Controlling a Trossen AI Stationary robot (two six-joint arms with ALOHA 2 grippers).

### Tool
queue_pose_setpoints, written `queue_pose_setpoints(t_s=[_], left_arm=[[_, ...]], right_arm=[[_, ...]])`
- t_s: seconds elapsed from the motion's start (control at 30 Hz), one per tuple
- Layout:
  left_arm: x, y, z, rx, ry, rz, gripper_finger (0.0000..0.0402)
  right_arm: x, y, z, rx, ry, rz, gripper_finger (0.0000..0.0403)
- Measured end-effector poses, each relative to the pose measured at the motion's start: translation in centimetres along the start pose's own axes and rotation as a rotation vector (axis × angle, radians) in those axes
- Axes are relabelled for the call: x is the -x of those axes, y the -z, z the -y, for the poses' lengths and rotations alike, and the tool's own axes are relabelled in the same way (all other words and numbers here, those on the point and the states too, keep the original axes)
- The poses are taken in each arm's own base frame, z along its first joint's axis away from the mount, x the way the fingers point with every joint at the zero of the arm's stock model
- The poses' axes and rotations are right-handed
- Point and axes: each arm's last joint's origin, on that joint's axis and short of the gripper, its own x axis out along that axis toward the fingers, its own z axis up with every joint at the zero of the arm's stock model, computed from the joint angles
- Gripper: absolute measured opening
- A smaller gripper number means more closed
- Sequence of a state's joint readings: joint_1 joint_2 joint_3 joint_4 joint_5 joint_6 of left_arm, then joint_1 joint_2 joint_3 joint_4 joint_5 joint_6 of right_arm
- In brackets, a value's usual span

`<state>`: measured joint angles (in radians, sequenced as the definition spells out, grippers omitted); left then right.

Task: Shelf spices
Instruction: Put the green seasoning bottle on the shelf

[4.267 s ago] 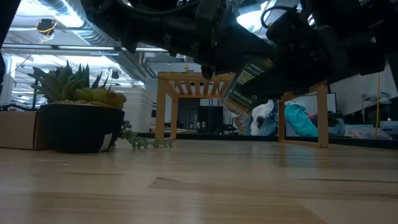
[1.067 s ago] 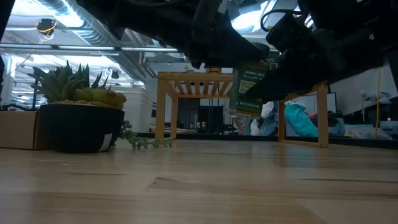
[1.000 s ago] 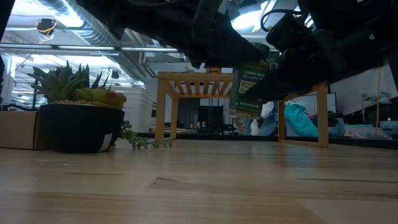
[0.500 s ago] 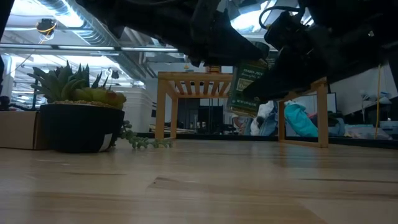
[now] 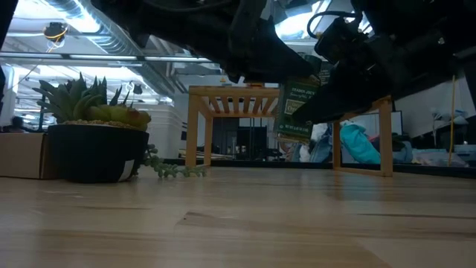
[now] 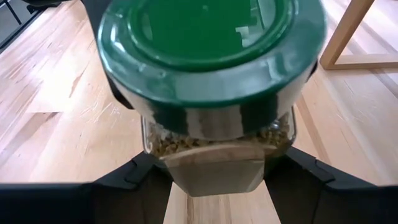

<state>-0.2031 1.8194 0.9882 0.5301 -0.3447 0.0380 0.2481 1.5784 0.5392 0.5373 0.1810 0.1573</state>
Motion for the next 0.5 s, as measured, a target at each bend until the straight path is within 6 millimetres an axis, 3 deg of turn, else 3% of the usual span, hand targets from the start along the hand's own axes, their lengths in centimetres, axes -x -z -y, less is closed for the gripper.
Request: queue_pose_setpoints(t_s=[0.5], left_arm=[[0.1, 0.1, 0.2, -0.002, -0.048, -0.029, 0.0178]], right_arm=[[1.1, -0.7, 0.2, 0.013, 0.024, 0.002, 0.0223]])
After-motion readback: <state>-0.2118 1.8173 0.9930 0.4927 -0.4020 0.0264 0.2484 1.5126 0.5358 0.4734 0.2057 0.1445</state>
